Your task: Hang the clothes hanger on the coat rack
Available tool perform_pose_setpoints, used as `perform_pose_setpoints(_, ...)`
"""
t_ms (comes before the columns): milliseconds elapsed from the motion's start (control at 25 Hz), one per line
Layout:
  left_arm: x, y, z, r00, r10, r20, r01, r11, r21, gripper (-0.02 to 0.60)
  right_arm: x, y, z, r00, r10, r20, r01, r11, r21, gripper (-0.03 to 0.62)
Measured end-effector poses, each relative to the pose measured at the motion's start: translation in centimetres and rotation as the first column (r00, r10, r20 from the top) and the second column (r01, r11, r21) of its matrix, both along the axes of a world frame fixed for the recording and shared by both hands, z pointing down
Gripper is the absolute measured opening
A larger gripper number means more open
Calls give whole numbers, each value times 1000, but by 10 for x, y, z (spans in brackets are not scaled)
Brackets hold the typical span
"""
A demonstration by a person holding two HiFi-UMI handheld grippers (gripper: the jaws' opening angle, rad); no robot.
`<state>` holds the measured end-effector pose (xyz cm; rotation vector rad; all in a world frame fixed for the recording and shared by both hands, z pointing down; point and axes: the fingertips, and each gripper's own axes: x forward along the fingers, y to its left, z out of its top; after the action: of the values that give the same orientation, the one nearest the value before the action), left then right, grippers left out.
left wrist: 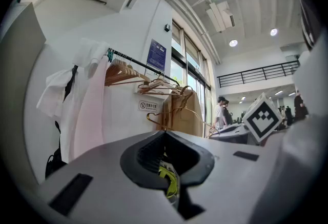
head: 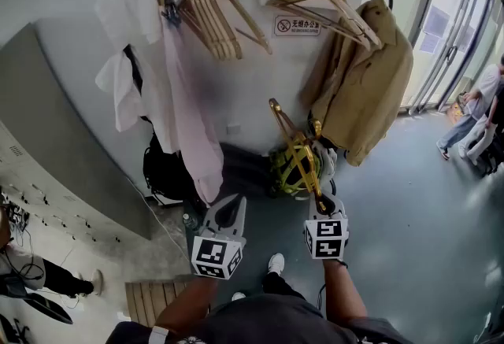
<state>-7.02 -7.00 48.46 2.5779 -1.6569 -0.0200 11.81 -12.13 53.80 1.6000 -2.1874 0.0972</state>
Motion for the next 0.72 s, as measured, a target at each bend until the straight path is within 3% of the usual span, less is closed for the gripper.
perform_pose_setpoints(520, 29, -122, 5, 992, -119, 42, 120, 992, -25, 9, 15, -149, -19, 990, -137, 17, 137, 991, -7, 17)
perform_pose_setpoints(720, 27, -148, 12, 983, -171, 65, 175, 984, -45, 9, 11, -204, -37, 979, -203, -24, 203, 979, -15, 17)
